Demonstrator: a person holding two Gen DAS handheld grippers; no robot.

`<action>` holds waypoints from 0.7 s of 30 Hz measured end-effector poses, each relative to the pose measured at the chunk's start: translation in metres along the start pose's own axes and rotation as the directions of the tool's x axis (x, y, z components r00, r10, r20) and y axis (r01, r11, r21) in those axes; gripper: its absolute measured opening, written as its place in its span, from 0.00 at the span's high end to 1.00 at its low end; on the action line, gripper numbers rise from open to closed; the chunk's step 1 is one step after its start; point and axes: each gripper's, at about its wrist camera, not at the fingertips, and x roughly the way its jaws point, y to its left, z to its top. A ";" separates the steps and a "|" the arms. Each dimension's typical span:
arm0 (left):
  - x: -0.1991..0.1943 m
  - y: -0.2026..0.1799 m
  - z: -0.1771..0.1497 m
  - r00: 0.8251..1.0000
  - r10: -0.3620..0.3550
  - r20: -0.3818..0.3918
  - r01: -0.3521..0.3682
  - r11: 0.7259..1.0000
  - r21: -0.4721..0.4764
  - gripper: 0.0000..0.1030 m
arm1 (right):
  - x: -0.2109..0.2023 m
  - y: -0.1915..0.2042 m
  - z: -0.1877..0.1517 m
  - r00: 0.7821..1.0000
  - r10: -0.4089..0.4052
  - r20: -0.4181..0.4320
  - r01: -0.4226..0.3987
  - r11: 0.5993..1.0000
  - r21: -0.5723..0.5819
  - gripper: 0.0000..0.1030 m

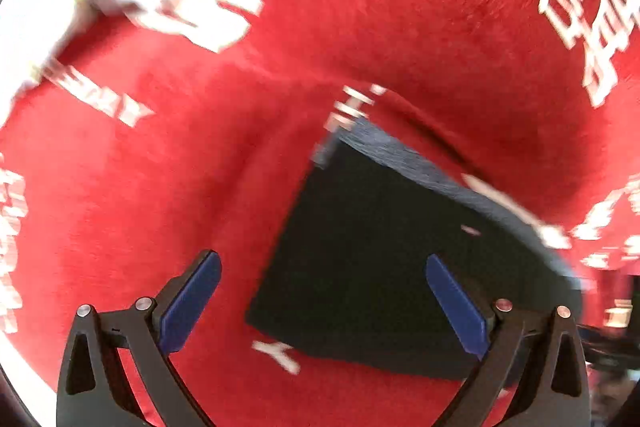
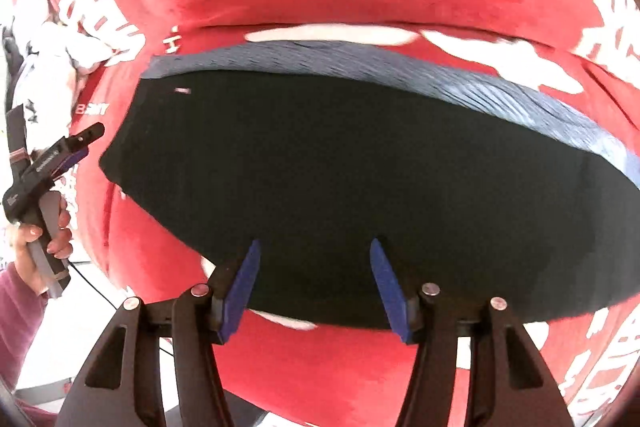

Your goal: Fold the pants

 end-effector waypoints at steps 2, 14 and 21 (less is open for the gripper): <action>0.005 0.004 -0.001 0.999 -0.011 -0.047 0.012 1.000 0.017 0.00 | 0.006 0.005 0.005 0.999 0.049 -0.013 -0.048 0.998 0.032 0.40; 0.016 0.004 -0.006 0.985 -0.021 -0.173 0.041 0.993 0.113 0.77 | 0.042 0.065 -0.004 0.992 0.112 -0.065 -0.114 0.993 -0.030 0.45; 0.030 0.010 -0.018 0.976 0.086 -0.201 -0.032 0.966 0.258 0.81 | 0.045 0.061 -0.005 0.990 0.121 -0.072 -0.123 0.992 -0.015 0.46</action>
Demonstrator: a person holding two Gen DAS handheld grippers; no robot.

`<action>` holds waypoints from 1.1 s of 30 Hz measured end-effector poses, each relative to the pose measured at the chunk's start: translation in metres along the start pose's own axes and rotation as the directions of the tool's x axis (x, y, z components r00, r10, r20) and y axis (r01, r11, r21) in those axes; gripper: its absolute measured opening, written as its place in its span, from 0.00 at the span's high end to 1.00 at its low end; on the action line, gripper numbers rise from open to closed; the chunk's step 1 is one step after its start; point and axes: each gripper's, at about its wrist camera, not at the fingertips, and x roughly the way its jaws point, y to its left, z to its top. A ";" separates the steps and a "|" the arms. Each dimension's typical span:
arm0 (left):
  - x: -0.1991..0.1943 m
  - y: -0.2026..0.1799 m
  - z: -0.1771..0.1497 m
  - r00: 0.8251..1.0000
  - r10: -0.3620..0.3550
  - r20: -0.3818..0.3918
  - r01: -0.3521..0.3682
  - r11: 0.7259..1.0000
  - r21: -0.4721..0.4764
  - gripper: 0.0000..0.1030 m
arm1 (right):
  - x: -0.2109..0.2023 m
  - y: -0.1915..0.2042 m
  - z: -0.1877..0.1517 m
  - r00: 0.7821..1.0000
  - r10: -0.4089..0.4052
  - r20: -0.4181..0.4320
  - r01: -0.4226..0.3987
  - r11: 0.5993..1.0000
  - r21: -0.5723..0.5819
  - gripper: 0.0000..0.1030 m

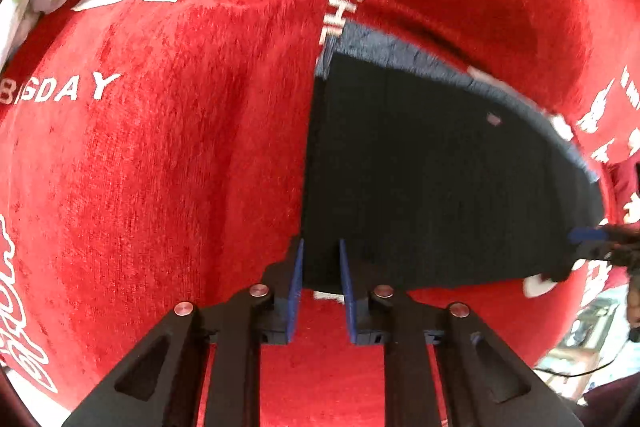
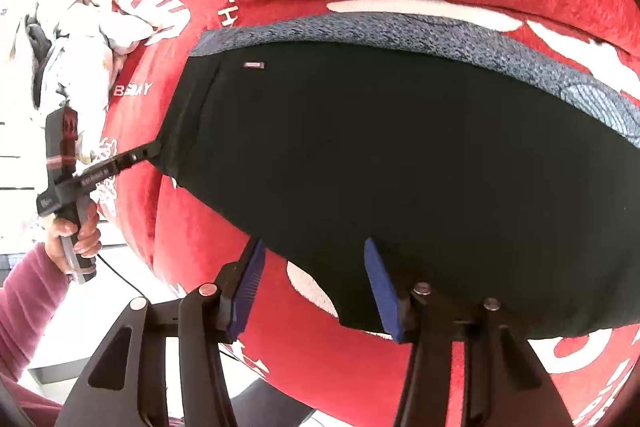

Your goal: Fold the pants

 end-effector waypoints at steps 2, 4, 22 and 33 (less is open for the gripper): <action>0.004 0.006 0.000 1.000 -0.002 -0.002 0.002 0.999 -0.033 0.81 | 0.002 -0.003 -0.001 1.000 0.004 -0.008 -0.004 1.000 0.016 0.46; 0.003 0.009 -0.002 1.000 0.012 0.005 -0.011 0.998 -0.059 0.81 | 0.003 -0.003 -0.003 1.000 0.009 -0.009 -0.009 1.000 0.025 0.46; -0.005 -0.151 -0.011 0.978 0.200 -0.053 -0.200 0.980 0.015 0.02 | -0.033 -0.059 -0.036 0.996 0.045 0.077 -0.057 0.983 0.174 0.43; 0.038 -0.299 -0.037 0.971 0.182 -0.156 -0.133 0.951 0.280 0.02 | -0.065 -0.145 -0.093 0.991 0.021 0.129 -0.065 0.936 0.346 0.37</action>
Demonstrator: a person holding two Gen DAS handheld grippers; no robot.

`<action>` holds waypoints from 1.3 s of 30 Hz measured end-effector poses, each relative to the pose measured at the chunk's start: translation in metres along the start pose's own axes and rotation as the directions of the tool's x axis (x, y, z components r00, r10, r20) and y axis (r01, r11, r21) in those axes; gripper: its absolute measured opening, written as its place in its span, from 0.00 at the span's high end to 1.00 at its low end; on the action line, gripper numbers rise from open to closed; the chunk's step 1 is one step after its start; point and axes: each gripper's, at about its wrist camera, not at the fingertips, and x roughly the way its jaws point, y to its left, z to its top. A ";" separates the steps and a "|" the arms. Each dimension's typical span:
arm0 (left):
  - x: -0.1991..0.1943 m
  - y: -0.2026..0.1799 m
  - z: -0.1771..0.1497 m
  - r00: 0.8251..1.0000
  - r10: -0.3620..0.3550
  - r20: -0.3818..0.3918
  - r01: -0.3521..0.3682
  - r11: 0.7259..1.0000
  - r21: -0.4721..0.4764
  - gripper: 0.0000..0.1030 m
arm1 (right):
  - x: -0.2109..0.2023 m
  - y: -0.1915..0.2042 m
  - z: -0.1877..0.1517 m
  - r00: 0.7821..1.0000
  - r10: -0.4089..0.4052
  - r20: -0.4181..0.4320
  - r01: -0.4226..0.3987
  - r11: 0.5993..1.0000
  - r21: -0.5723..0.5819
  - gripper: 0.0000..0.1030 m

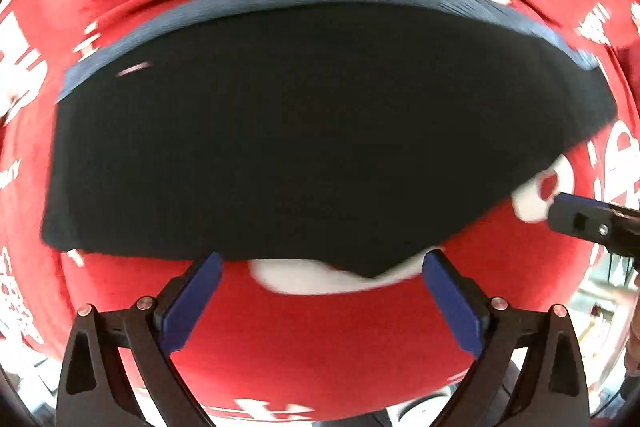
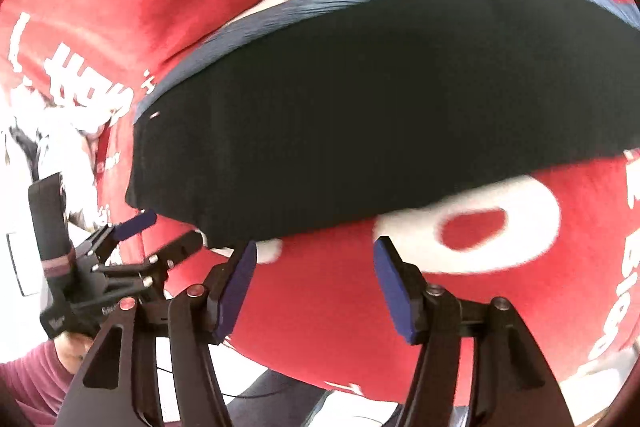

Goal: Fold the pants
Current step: 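Hover both grippers over the folded trousers, adjusting the edge, then grasp the trouser end with the right gripper and lift it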

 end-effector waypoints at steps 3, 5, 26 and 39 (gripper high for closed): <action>0.002 -0.036 0.002 1.000 0.001 -0.017 0.000 0.999 0.052 0.02 | -0.009 -0.028 -0.007 1.000 0.005 0.010 -0.005 0.999 0.051 0.37; 0.003 -0.060 0.006 1.000 -0.001 -0.028 0.003 0.997 0.079 0.02 | -0.015 -0.045 -0.011 1.000 0.014 0.018 -0.015 0.997 0.081 0.37; -0.005 -0.238 0.077 0.996 0.075 0.040 -0.080 0.982 0.169 0.02 | -0.111 -0.266 0.013 0.979 0.084 0.188 -0.140 0.941 0.307 0.33; 0.008 -0.279 0.125 0.989 0.127 0.079 -0.127 0.992 0.006 0.02 | -0.142 -0.368 0.055 0.920 0.089 0.381 -0.284 0.822 0.494 0.94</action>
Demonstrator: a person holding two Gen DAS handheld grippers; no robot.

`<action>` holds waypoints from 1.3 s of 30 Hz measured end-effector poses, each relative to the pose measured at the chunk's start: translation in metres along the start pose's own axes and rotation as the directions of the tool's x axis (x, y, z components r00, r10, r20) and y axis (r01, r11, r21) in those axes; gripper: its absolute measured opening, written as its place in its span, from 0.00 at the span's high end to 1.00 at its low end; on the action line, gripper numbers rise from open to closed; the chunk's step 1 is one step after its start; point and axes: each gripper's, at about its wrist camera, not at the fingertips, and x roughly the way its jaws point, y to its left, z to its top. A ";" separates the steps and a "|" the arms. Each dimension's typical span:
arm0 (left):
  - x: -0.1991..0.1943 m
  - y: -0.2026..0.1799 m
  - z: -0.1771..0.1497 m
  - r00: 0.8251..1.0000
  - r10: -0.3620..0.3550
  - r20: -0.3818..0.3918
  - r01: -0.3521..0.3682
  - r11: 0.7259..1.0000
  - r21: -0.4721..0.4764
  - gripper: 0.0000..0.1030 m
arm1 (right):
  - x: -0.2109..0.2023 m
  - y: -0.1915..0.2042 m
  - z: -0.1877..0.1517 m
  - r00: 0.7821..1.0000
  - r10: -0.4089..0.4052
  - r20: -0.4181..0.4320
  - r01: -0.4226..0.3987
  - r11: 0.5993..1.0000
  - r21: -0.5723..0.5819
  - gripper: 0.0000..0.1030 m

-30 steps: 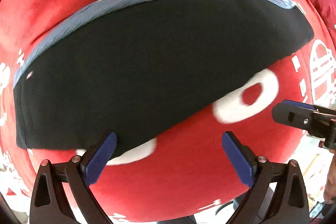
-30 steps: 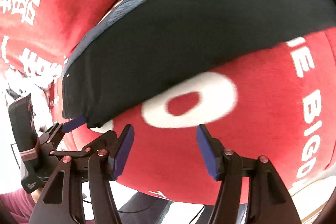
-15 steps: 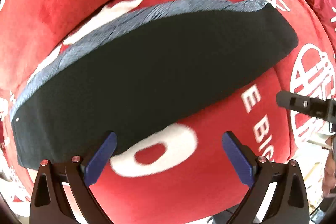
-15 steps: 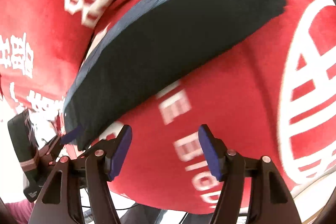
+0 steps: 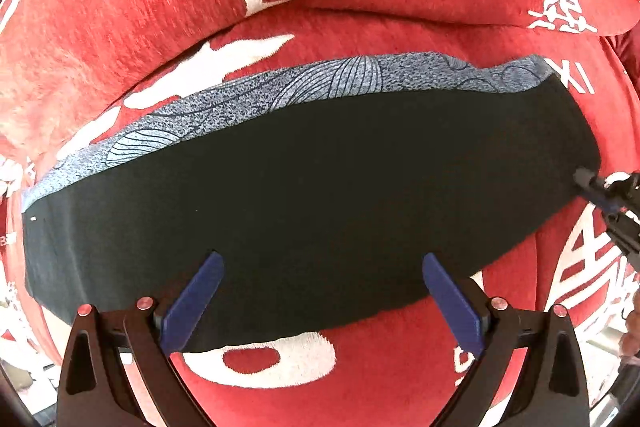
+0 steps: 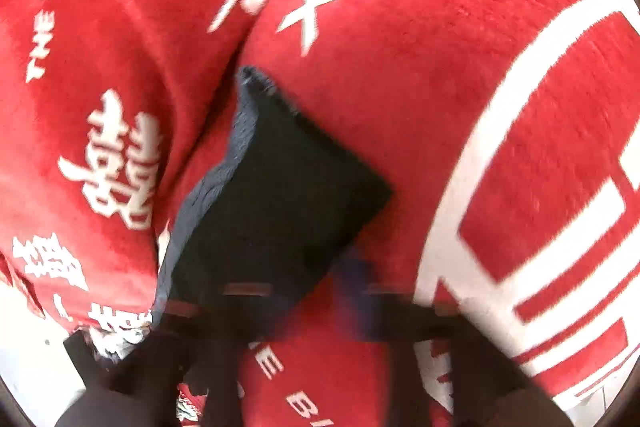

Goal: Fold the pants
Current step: 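Grasp the trouser end with the right gripper and lift it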

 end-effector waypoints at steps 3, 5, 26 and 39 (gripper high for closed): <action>0.003 -0.009 0.008 1.000 0.018 -0.004 -0.018 1.000 0.013 0.02 | -0.006 0.014 0.000 1.000 -0.010 0.024 0.012 0.995 -0.101 0.94; 0.015 -0.010 0.010 0.999 0.032 -0.026 -0.032 0.999 0.008 0.02 | -0.001 0.009 -0.001 0.999 -0.039 -0.003 0.038 0.994 -0.103 0.91; 0.039 0.021 -0.014 0.997 -0.057 -0.042 0.055 0.997 -0.055 0.01 | 0.043 -0.008 -0.004 0.954 0.300 -0.023 -0.300 0.954 0.015 0.55; 0.061 0.001 0.059 0.981 0.161 0.110 -0.151 0.984 -0.099 0.10 | 0.006 0.062 -0.013 0.962 0.274 -0.007 -0.268 0.938 -0.219 0.87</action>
